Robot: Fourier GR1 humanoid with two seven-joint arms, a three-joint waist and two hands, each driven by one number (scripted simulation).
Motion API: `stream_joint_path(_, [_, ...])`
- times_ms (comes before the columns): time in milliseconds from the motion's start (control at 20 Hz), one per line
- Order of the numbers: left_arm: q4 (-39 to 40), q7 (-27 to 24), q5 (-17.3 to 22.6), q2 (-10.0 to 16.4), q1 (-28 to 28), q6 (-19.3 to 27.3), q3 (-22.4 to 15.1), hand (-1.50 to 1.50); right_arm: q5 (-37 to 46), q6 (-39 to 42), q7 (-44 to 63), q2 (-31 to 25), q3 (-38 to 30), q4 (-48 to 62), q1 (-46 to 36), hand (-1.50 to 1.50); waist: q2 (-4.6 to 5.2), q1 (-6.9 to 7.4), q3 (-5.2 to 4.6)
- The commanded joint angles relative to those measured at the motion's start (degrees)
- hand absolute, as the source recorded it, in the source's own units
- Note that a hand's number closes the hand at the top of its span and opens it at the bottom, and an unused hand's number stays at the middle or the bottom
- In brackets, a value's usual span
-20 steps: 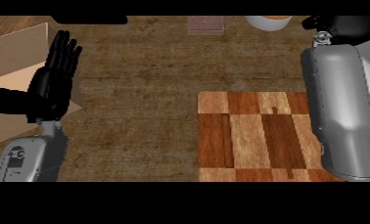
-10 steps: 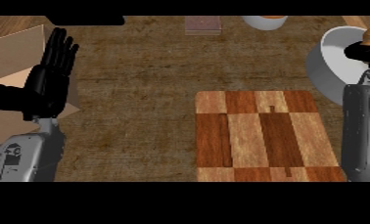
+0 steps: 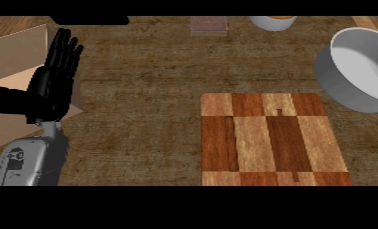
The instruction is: Pick the croissant from the cutting board and place it in the pot
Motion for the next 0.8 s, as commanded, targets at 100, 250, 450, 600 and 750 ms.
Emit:
stream_joint_path(100, [-2.1,0.9,0.1,-0.3,1.0,-0.1,-0.3,0.00,-10.1,-0.1,-3.3,-1.6,-4.9,5.8,1.9,1.50,-0.02,0.26,0.03])
stream_joint_path(250, [-1.6,1.4,-0.3,-0.4,-0.1,0.6,-0.4,0.00,-17.8,-8.5,-4.7,2.0,-9.3,9.4,1.9,-1.50,0.07,0.29,0.13])
stream_joint_path(450, [-0.4,0.2,0.9,-0.2,0.5,-0.9,0.5,0.00,-23.7,-10.6,-13.0,-0.1,-8.7,17.5,-0.2,-1.50,0.19,0.66,0.08])
stream_joint_path(600, [1.3,-1.6,-0.1,-0.2,0.7,-1.3,0.3,0.00,-27.1,-12.9,-18.3,-1.9,-7.7,17.3,1.1,-1.50,0.10,0.23,0.02])
stream_joint_path(750, [-0.6,-0.7,-0.5,-0.8,0.3,-0.2,-0.2,0.00,-28.3,-15.8,-20.9,-2.0,-6.6,13.6,-1.1,-1.50,0.01,0.27,0.02])
